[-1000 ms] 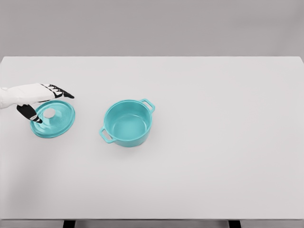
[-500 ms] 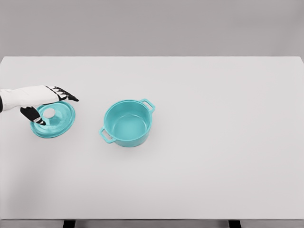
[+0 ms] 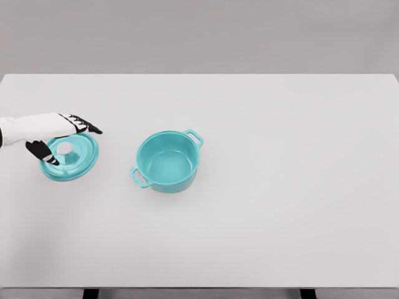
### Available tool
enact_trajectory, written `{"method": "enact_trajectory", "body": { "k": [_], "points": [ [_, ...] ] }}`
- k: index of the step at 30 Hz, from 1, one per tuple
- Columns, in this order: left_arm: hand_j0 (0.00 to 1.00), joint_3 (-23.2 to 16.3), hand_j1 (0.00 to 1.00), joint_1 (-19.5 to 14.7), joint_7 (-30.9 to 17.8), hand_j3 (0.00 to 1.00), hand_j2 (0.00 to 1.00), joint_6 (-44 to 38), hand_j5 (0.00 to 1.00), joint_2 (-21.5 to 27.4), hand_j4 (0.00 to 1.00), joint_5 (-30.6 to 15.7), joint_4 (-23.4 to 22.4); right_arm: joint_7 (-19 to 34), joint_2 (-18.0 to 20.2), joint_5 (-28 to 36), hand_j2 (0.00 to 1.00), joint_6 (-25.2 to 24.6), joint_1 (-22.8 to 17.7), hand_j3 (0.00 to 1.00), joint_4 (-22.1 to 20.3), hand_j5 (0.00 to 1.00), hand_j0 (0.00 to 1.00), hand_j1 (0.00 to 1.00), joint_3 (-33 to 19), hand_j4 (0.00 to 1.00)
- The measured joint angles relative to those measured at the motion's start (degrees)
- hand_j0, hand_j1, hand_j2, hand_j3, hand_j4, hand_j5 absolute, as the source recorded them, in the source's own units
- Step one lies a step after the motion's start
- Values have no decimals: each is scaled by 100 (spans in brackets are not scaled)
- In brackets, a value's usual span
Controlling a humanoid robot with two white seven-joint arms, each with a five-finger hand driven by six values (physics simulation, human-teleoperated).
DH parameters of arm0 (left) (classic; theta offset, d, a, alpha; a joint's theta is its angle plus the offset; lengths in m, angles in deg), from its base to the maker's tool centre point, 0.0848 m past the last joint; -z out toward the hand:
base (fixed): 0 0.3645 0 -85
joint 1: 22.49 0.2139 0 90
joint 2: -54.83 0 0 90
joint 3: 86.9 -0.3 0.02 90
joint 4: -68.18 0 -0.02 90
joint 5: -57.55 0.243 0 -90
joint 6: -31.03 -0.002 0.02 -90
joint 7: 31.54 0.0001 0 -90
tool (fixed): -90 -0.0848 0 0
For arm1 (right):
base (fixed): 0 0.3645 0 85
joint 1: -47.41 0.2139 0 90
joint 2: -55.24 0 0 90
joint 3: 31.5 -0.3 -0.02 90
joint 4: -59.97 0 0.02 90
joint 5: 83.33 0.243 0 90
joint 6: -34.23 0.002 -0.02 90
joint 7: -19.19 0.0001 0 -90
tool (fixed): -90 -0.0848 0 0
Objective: Cover the pot with left arm
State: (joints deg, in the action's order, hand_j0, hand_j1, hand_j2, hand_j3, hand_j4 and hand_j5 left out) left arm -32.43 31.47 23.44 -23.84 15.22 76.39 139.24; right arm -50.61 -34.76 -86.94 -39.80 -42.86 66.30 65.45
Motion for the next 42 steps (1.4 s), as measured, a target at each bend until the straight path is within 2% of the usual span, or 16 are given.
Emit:
{"method": "enact_trajectory", "body": {
  "k": [11, 21, 26, 33, 36, 42],
  "points": [
    [100, 4, 100, -158, 0, 100, 100, 0, 100, -85, 100, 103, -474, 0, 0, -1, 100, 0, 0, 100, 0, 100, 100, 100, 0, 100],
    [100, 1, 100, -158, 0, 100, 100, 0, 100, -173, 100, 165, -547, 0, 0, -2, 100, 0, 0, 100, 0, 100, 100, 100, 0, 100],
    [85, -2, 85, -149, 0, 85, 85, 0, 85, -182, 85, 234, -541, 0, 0, -1, 100, 0, 0, 100, 0, 100, 100, 100, 0, 100],
    [78, -7, 78, -105, 0, 78, 78, 0, 78, -174, 78, 248, -531, 0, 0, 0, 100, 0, 0, 100, 0, 100, 100, 100, 0, 100],
    [77, -15, 77, -79, 0, 77, 77, 0, 77, -167, 77, 247, -529, 0, 0, 0, 100, 0, 0, 100, 0, 100, 100, 100, 0, 100],
    [58, -120, 58, -70, 3, 58, 58, -5, 58, -137, 58, 188, -535, 0, 0, 0, 100, 0, 0, 100, 0, 100, 100, 100, 0, 100]
  ]
}}
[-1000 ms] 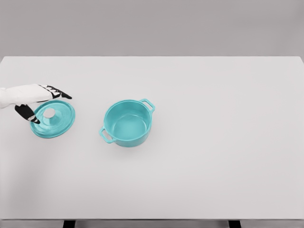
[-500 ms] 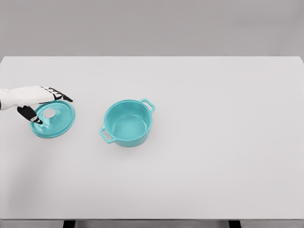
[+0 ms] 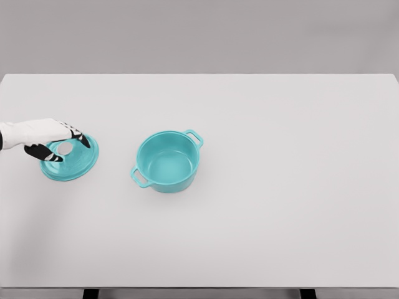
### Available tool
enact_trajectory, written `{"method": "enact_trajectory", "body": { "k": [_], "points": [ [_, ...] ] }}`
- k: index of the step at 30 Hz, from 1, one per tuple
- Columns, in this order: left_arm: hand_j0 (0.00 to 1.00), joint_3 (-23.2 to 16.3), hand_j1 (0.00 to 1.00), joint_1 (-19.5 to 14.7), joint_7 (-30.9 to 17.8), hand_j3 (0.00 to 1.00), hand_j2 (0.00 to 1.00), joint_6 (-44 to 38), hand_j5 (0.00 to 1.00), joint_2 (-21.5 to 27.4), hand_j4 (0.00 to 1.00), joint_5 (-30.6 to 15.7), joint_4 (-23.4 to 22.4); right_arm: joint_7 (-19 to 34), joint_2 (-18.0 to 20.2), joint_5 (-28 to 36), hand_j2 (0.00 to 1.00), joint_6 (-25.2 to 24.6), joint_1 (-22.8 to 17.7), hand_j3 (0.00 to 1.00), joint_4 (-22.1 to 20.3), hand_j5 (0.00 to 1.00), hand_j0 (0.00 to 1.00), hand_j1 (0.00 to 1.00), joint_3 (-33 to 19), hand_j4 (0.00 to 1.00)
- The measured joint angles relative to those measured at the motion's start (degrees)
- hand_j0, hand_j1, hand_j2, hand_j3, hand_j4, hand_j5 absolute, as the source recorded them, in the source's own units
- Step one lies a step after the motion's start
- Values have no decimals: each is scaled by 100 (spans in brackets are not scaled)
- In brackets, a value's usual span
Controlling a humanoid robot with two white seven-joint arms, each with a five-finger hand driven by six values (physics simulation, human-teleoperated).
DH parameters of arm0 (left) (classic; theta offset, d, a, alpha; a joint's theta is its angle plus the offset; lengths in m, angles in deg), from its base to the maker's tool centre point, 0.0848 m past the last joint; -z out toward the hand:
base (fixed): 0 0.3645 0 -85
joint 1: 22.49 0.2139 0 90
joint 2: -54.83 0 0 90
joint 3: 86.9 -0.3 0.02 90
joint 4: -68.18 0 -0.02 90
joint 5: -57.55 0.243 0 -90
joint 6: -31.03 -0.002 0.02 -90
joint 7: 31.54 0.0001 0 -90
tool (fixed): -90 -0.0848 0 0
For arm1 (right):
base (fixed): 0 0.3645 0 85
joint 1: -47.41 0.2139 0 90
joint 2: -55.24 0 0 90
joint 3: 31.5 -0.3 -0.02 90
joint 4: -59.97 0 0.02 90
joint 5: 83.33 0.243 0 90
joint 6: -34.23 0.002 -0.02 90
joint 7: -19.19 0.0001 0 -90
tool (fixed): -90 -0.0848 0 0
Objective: Cover the pot with left arm
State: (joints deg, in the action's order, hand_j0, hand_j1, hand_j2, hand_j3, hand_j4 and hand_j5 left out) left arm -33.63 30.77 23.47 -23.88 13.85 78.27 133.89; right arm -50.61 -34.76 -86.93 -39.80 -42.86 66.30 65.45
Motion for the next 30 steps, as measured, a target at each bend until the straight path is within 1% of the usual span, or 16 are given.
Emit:
{"method": "enact_trajectory", "body": {
  "k": [9, 12, 16, 18, 22, 26, 30],
  "points": [
    [57, -8, 57, 9, 17, 57, 57, -33, 57, 29, 57, -127, -89, 0, 0, 0, 100, 0, 0, 100, 0, 100, 100, 100, 0, 100],
    [52, -13, 52, 17, 34, 52, 52, -49, 52, 32, 52, -150, -99, 0, 0, 0, 100, 0, 0, 100, 1, 100, 100, 100, 0, 100],
    [44, -25, 44, 26, 30, 44, 44, -44, 44, 36, 44, -114, -32, 0, 0, -1, 100, 0, 0, 100, 0, 100, 100, 100, 0, 100],
    [39, -28, 39, 79, 25, 39, 39, -37, 39, 46, 39, -154, 102, 0, 0, 0, 100, 0, 0, 100, 0, 100, 100, 100, 0, 100],
    [38, -37, 38, 88, 4, 38, 38, -5, 38, 127, 38, -245, 443, 0, 0, 2, 100, 0, 0, 100, 0, 100, 100, 100, 0, 100],
    [38, -25, 38, 88, -1, 38, 38, 3, 38, 321, 38, -423, 1001, 0, 0, -2, 100, 0, 0, 100, 0, 100, 100, 100, 0, 100],
    [39, 3, 39, 70, -3, 39, 39, 6, 39, 405, 39, -545, 1376, 0, 0, 0, 100, 0, 0, 100, 0, 100, 100, 100, 0, 100]
  ]
}}
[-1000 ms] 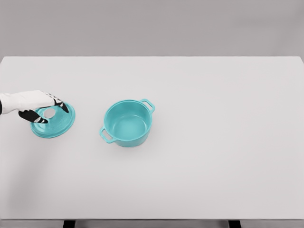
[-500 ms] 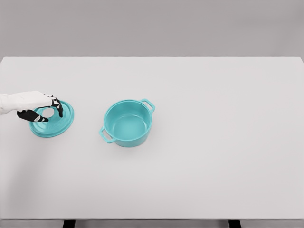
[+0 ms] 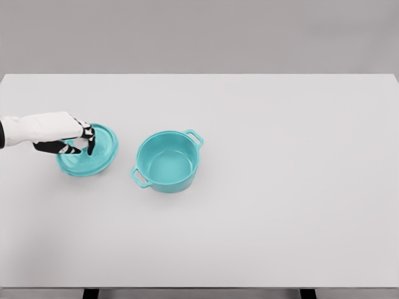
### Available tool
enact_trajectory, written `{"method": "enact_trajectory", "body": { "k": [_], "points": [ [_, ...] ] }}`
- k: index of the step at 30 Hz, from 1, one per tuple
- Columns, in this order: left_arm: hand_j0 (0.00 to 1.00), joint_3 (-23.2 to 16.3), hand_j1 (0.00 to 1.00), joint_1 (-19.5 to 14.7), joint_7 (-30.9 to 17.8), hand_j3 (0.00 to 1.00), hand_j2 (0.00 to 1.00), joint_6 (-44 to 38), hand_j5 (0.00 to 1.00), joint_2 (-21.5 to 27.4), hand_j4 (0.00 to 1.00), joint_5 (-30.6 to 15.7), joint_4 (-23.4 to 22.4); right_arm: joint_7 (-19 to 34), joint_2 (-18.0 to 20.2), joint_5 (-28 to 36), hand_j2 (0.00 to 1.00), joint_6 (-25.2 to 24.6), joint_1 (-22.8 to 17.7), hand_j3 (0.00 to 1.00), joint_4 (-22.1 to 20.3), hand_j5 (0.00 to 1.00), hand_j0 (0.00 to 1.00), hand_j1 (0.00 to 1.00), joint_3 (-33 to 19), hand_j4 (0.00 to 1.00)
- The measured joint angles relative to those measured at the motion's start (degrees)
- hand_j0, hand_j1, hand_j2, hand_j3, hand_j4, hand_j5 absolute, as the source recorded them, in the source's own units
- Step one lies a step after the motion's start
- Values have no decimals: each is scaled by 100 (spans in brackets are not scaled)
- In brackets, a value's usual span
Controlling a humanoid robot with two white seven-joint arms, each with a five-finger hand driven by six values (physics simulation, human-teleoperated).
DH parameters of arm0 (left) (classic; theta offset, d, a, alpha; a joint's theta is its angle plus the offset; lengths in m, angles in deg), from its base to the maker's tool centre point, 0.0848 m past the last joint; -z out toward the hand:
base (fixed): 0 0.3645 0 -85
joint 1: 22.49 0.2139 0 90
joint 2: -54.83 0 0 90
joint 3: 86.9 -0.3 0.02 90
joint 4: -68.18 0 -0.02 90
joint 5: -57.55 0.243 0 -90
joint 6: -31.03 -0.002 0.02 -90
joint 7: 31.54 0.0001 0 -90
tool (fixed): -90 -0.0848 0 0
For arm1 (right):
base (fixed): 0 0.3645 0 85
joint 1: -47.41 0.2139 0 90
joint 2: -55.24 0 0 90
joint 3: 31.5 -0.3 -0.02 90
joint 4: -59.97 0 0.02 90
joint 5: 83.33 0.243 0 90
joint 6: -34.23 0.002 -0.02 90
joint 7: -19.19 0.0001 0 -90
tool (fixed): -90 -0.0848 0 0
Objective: Cover the pot with left arm
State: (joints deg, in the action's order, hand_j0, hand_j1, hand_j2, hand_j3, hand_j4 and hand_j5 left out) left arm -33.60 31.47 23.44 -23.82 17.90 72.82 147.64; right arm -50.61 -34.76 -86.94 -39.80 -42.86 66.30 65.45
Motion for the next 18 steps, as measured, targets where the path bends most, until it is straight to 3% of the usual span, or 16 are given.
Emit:
{"method": "enact_trajectory", "body": {
  "k": [7, 12, 18],
  "points": [
    [39, 29, 39, -299, -1, 39, 39, 1, 39, 175, 39, -176, 678, 0, 0, 1, 100, 0, 0, 100, 0, 100, 100, 100, 0, 100],
    [39, -1, 39, -316, -3, 39, 39, 4, 39, 193, 39, -172, 1217, 0, 0, -1, 100, 0, 0, 100, 0, 100, 100, 100, 0, 100],
    [40, -187, 40, -641, 0, 40, 40, -2, 40, 115, 40, -150, 1484, 0, 0, 0, 100, 0, 0, 100, 0, 100, 100, 100, 0, 100]
  ]
}}
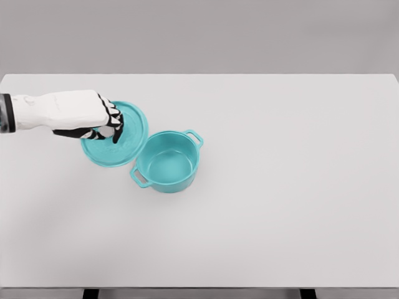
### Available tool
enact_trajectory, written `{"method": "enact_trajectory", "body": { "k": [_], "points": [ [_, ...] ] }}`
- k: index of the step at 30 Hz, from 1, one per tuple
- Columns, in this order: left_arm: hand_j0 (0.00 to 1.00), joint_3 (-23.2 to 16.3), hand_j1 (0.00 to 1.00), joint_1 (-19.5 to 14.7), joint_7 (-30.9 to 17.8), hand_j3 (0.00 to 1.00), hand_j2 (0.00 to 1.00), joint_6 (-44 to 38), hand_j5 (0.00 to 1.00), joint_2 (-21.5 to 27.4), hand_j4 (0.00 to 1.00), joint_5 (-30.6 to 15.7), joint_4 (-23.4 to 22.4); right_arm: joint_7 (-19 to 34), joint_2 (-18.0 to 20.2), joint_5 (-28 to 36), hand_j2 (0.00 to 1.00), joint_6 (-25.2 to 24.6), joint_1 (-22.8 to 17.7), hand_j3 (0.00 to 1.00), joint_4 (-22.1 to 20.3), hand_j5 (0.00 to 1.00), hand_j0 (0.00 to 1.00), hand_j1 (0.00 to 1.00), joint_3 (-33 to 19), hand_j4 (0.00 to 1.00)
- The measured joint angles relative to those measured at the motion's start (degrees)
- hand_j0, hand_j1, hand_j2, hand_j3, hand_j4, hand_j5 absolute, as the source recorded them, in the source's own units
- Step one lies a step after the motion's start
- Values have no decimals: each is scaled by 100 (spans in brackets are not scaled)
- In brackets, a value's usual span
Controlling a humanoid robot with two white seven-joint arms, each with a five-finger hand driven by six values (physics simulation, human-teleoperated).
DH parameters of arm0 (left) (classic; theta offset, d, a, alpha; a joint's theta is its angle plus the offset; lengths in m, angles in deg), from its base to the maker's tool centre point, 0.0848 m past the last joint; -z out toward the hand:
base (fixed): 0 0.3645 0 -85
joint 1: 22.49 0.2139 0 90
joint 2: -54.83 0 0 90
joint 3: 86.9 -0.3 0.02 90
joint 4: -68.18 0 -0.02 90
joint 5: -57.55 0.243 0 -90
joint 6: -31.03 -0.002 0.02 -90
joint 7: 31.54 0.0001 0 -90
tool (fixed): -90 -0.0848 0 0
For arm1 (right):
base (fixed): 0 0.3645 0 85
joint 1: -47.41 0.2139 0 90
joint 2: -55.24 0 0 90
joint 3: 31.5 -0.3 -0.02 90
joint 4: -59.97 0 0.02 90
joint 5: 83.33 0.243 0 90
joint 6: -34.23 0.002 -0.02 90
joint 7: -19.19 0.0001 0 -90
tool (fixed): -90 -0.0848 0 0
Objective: Cover the pot with left arm
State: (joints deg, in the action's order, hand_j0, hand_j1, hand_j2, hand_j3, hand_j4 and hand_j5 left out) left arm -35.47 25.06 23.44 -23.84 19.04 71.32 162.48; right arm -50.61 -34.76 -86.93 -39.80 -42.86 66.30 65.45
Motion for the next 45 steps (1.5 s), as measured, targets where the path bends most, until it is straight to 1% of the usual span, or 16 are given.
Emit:
{"method": "enact_trajectory", "body": {
  "k": [3, 4, 6, 9, 11, 14, 17, 24, 26, 30, 45],
  "points": [
    [40, -133, 40, -27, -1, 40, 40, 2, 40, -111, 40, 12, 24, 0, 0, 0, 100, 0, 0, 100, 0, 100, 100, 100, 0, 100],
    [40, -196, 40, -150, 0, 40, 40, 0, 40, -161, 40, 9, 27, 0, 0, 1, 100, 0, 0, 100, 0, 100, 100, 100, 0, 100],
    [40, -370, 40, -273, -1, 40, 40, 1, 40, -287, 40, 13, 12, 0, 0, -1, 100, 0, 0, 100, 0, 100, 100, 100, 0, 100],
    [40, -575, 40, -299, -1, 40, 40, 3, 40, -503, 40, 24, -29, 0, 0, 0, 100, 0, -9, 100, 0, 100, 100, 100, 0, 100],
    [40, -670, 40, -308, -2, 40, 40, 4, 40, -638, 40, 35, -77, 0, 0, -2, 100, 0, -9, 100, 0, 100, 100, 100, 0, 100],
    [40, -855, 40, -624, 0, 40, 40, 0, 40, -790, 40, 54, -202, 0, 0, 0, 100, 0, 0, 100, 0, 100, 100, 100, 0, 100],
    [40, -1033, 40, -642, -2, 40, 40, 3, 40, -934, 40, 84, -336, 0, 0, -2, 100, 0, -9, 100, 0, 100, 100, 100, 0, 100],
    [40, -1142, 40, -686, -1, 40, 40, 2, 40, -1161, 40, 150, -570, 0, 0, 1, 100, 0, 0, 100, 0, 100, 100, 100, 0, 100],
    [40, -1240, 40, -835, 0, 40, 40, -1, 40, -1194, 40, 149, -649, 0, 0, 0, 100, 0, -9, 100, 0, 100, 100, 100, 0, 100],
    [40, -1355, 40, -835, -1, 40, 40, 2, 40, -1314, 40, 157, -766, 0, 0, -1, 100, 0, -9, 100, 1, 100, 100, 100, 0, 100],
    [41, -1396, 41, -879, -1, 41, 41, 1, 41, -1415, 41, 157, -904, 0, 0, -1, 100, 0, 0, 100, 0, 100, 100, 100, 0, 100]
  ]
}}
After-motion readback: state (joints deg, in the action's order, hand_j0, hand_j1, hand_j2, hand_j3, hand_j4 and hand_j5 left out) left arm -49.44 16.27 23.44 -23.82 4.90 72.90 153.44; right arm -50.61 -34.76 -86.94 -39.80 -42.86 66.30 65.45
